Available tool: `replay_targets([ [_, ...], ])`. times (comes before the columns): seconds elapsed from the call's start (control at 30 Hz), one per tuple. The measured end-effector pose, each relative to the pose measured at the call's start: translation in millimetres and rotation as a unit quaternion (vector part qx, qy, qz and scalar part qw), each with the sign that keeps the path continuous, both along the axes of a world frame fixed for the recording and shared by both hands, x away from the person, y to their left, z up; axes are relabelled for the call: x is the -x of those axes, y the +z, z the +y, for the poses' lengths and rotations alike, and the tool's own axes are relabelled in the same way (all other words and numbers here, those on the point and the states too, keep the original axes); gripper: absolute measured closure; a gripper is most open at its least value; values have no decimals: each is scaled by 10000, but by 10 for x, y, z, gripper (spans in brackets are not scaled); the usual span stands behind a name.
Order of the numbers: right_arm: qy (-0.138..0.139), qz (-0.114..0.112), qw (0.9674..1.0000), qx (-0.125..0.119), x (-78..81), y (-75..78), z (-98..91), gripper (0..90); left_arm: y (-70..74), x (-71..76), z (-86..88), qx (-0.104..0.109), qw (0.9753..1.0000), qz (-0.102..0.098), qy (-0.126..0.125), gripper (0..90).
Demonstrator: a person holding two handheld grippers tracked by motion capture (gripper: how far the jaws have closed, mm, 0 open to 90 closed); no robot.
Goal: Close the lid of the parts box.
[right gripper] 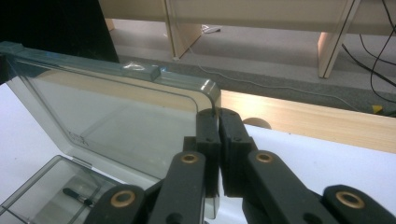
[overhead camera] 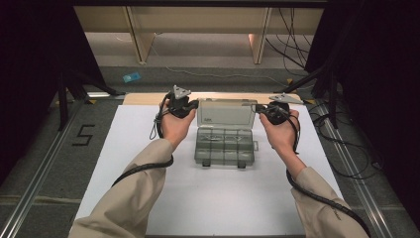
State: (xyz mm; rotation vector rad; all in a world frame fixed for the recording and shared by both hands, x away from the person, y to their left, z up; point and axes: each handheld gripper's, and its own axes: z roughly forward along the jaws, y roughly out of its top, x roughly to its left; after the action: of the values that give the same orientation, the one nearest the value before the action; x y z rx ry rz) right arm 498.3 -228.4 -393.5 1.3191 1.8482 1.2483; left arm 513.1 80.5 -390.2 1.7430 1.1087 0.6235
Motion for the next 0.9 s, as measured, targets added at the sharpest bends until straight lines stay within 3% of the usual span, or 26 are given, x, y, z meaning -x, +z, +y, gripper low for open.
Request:
replay_targets([
  [0.9,20,-189,9997,140,225,-39,12,886,-55,229,21,-194,9992,-315,-141,861],
])
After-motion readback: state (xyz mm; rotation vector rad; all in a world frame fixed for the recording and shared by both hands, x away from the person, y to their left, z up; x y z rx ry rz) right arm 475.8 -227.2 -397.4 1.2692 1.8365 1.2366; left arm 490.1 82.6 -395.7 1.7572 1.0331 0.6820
